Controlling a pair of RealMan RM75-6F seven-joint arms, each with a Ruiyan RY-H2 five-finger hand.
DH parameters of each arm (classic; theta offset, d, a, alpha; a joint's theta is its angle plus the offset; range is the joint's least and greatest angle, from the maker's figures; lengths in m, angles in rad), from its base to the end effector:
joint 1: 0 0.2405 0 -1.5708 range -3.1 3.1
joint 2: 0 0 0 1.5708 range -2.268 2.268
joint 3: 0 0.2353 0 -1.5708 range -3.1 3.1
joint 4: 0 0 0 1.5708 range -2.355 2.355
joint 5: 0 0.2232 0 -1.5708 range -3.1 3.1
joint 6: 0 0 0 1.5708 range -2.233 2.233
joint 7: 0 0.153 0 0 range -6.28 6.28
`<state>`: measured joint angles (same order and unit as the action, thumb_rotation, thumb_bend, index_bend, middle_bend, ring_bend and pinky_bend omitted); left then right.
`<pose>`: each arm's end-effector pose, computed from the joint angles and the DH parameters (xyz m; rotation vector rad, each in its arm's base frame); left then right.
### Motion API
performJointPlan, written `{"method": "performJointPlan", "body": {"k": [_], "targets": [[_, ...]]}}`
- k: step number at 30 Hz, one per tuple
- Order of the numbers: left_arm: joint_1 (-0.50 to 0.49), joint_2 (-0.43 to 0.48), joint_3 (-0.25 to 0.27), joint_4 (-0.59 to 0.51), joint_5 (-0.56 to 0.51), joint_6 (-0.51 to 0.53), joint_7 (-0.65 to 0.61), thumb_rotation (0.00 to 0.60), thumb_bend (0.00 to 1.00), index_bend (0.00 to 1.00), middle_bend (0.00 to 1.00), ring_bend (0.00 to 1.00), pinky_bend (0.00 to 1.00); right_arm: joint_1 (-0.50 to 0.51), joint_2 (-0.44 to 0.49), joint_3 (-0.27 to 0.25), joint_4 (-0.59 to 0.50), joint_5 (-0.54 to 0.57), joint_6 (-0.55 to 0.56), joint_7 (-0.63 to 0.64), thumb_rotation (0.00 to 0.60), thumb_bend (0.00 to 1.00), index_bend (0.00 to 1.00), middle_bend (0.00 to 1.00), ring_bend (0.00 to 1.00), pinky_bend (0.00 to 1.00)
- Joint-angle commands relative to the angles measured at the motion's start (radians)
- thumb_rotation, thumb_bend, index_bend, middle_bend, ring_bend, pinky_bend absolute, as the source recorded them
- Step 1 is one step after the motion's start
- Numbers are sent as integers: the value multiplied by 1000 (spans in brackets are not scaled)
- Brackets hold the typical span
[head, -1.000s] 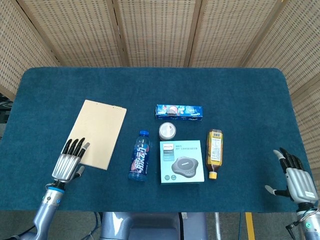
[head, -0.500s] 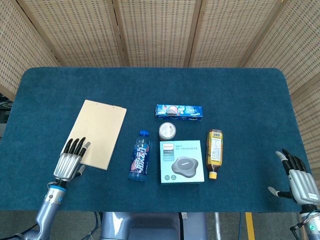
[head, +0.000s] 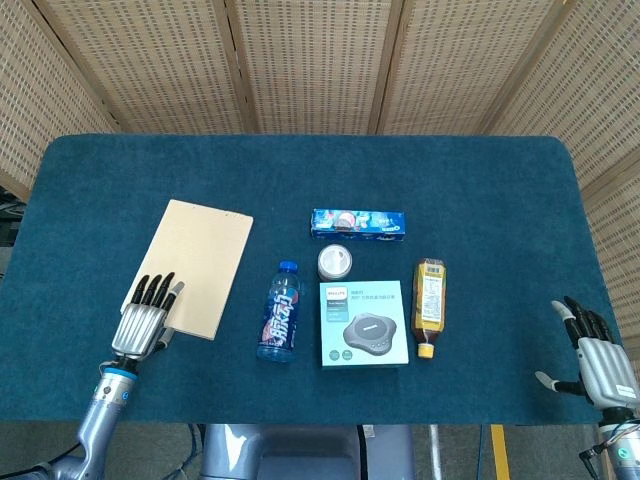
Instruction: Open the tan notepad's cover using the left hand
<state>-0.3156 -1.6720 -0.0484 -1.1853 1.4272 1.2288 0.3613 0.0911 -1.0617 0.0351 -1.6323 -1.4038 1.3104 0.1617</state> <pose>-0.2673 0.2497 -0.0338 -1.7045 -0.7703 -0.7067 -0.3232 -0.1851 0.1337 1.3334 -1.1769 0.8391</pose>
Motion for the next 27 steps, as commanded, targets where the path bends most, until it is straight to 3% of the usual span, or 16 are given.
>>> {"method": "performJointPlan", "body": {"k": [1, 27], "targets": [[-1, -1, 1, 1, -2, -1, 1, 600, 345, 0, 0, 0, 0, 0, -1, 1, -1, 1, 0, -1, 600, 53, 32, 0, 0, 0], [-16, -26, -14, 31, -32, -5, 13, 600, 360, 0, 0, 0, 0, 0, -2, 4, -6, 2, 2, -5, 600, 53, 32, 0, 0, 0]]}}
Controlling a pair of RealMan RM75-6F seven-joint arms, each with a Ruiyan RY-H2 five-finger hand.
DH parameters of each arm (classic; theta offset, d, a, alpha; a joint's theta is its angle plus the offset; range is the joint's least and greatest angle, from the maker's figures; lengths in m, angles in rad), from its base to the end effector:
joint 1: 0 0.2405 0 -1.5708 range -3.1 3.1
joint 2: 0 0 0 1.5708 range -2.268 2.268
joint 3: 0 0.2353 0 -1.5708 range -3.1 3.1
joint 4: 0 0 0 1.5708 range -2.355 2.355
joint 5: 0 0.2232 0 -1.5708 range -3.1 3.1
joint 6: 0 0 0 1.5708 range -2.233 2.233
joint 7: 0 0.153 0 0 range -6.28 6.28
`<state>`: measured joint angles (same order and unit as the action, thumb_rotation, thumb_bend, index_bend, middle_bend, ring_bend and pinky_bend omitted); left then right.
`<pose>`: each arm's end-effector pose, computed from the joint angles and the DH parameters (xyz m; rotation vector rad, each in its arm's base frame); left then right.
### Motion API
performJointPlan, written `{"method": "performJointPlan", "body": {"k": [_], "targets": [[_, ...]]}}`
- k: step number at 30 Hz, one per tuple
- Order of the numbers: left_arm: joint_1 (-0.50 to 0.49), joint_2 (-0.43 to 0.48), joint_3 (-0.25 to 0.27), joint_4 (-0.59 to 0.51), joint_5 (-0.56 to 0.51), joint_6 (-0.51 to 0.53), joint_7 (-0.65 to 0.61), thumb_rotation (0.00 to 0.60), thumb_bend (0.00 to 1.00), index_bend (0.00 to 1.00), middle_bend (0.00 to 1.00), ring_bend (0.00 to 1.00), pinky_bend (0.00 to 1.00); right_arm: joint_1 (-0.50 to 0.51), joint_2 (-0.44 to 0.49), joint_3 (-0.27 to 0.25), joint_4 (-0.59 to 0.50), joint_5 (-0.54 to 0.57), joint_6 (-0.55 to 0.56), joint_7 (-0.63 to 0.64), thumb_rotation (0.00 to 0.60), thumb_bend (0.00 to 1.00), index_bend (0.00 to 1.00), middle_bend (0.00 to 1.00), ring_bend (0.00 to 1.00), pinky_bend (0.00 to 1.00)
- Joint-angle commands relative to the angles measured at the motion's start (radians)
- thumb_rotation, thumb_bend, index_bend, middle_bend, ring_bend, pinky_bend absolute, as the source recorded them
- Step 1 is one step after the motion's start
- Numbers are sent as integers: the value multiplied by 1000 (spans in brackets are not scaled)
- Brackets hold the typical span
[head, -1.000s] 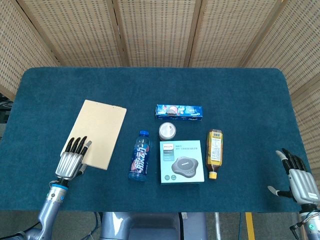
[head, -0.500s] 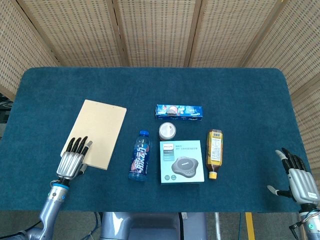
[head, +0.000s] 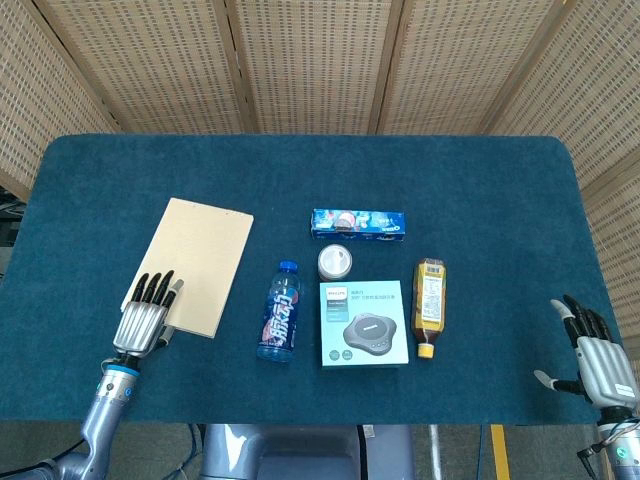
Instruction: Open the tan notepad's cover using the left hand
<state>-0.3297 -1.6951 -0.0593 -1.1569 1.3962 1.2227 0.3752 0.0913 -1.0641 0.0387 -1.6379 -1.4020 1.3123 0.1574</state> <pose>-0.2686 0.2565 -0.0367 -1.6857 -0.7687 -0.6888 -0.3214 -0.1860 0.1330 1.3302 -1.1767 0.8455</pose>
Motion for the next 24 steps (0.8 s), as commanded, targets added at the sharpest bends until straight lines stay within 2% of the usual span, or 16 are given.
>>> {"method": "performJointPlan", "body": {"k": [1, 24], "targets": [[-5, -5, -7, 7, -2, 1, -1, 600, 362, 0, 0, 0, 0, 0, 1, 0, -2, -1, 1, 0, 600, 53, 32, 0, 0, 0], [-90, -75, -55, 139, -21, -48, 10, 600, 504, 0, 0, 0, 0, 3, 2, 3, -6, 2, -3, 4, 600, 53, 32, 0, 0, 0]]}}
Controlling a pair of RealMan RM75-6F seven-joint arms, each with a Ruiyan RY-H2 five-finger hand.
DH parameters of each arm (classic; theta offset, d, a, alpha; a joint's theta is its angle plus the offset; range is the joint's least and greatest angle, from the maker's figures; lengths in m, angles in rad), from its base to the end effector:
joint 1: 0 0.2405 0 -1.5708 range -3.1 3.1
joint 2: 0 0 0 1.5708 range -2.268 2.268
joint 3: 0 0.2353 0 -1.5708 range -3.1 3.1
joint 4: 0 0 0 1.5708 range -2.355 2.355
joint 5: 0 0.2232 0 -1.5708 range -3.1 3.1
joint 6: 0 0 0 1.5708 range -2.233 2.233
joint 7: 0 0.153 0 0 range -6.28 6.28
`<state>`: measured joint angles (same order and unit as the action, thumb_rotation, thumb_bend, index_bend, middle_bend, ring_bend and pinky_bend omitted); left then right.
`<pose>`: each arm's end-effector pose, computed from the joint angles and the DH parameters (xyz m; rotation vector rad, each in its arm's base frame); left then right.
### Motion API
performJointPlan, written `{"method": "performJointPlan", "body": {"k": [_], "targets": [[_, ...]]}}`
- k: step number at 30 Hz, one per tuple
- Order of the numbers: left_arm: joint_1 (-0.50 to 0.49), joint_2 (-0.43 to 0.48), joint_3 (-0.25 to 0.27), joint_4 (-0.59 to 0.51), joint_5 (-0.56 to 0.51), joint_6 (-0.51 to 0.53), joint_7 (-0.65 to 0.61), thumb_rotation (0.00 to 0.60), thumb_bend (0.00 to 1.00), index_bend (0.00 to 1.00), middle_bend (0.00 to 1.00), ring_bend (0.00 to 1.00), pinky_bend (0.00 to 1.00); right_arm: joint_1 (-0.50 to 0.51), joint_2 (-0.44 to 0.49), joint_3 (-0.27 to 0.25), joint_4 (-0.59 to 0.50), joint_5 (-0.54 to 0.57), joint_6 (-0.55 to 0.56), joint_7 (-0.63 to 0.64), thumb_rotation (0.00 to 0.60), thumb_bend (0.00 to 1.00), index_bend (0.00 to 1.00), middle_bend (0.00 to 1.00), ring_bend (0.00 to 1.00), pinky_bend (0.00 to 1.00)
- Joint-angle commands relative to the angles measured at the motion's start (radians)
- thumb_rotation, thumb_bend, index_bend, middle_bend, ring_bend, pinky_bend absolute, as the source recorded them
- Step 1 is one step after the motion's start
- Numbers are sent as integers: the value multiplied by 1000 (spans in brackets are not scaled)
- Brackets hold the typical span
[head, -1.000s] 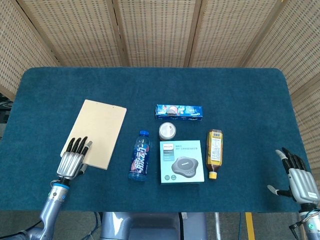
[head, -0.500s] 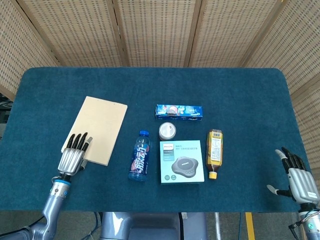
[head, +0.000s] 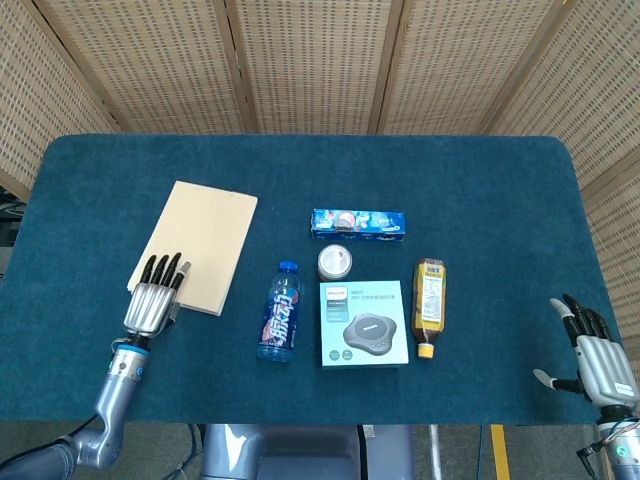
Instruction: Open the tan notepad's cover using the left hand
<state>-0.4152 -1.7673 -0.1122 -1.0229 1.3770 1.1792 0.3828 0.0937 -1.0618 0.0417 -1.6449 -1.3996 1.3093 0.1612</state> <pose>-0.2604 0.2932 -0.0438 -1.6834 -0.6904 -0.6802 -0.3198 -0.1873 0.1330 1.3270 -1.1831 0.8529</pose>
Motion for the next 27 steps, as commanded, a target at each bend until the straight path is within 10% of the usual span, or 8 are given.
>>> {"method": "performJointPlan", "body": {"k": [1, 27], "targets": [[-7, -5, -3, 9, -3, -6, 4, 600, 509, 0, 0, 0, 0, 0, 0, 0, 0, -1, 1, 0, 600, 53, 32, 0, 0, 0], [-74, -30, -51, 44, -66, -65, 37, 600, 568, 0, 0, 0, 0, 1, 0, 3, -5, 1, 2, 1, 600, 53, 32, 0, 0, 0]]}}
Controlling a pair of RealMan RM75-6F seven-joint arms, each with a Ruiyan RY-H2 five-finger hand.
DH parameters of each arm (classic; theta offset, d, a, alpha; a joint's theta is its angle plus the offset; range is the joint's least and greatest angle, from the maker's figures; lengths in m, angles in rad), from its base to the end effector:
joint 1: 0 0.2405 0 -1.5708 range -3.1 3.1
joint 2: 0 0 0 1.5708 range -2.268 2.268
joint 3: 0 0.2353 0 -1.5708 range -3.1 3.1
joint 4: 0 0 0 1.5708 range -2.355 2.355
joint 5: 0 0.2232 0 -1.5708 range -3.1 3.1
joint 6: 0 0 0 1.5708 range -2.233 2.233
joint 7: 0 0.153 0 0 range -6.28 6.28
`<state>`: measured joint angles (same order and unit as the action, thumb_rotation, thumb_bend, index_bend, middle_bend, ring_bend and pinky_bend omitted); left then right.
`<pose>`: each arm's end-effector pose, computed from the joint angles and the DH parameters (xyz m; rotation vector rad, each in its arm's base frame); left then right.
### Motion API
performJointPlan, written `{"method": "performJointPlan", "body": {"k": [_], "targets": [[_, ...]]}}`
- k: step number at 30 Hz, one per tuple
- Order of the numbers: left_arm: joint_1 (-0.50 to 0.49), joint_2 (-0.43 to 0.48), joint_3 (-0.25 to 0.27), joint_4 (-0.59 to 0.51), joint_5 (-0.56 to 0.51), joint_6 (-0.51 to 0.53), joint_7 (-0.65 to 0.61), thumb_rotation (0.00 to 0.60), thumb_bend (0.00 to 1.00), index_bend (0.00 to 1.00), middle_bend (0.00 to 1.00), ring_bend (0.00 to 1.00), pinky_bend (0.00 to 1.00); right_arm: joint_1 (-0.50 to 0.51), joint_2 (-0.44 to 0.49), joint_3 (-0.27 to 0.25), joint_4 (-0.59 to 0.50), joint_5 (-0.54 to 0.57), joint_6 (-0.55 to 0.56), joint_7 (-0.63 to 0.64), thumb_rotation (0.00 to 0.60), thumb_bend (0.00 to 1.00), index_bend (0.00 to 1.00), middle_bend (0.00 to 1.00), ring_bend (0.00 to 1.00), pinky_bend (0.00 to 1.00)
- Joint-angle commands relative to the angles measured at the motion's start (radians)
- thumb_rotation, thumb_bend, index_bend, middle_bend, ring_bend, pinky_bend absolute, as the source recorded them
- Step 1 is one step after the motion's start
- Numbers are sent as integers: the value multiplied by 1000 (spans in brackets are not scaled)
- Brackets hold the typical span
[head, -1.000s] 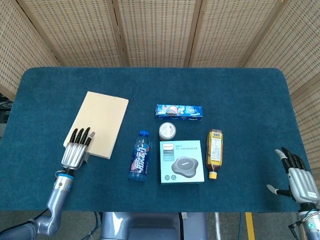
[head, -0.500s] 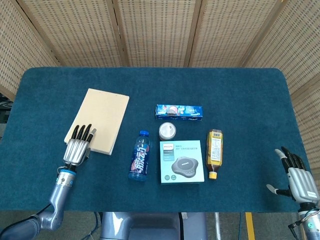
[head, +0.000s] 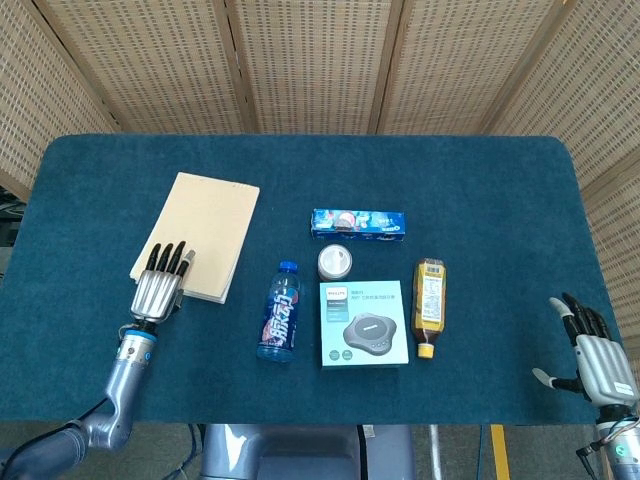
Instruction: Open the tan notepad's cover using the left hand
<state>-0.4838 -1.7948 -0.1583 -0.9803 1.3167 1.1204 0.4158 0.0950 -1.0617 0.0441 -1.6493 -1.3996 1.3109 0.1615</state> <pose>-0.2508 0.3200 -0.0467 -1.6730 -0.6846 -0.6556 -0.3183 -0.1882 0.1330 1.3255 -1.1831 0.8603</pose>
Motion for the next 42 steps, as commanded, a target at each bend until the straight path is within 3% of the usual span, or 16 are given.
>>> {"method": "performJointPlan", "body": {"k": [1, 25, 42], "targets": [[-11, -3, -9, 0, -11, -11, 8, 600, 568, 0, 0, 0, 0, 0, 0, 1, -1, 1, 0, 1, 600, 53, 32, 0, 0, 0], [-88, -33, -61, 58, -94, -67, 43, 600, 593, 0, 0, 0, 0, 0, -6, 9, 4, -2, 12, 23, 600, 53, 32, 0, 0, 0], [-180, -99, -116, 197, -149, -135, 45, 600, 611, 13, 0, 0, 0, 1, -8, 13, 3, 2, 13, 27, 600, 53, 32, 0, 0, 0]]}}
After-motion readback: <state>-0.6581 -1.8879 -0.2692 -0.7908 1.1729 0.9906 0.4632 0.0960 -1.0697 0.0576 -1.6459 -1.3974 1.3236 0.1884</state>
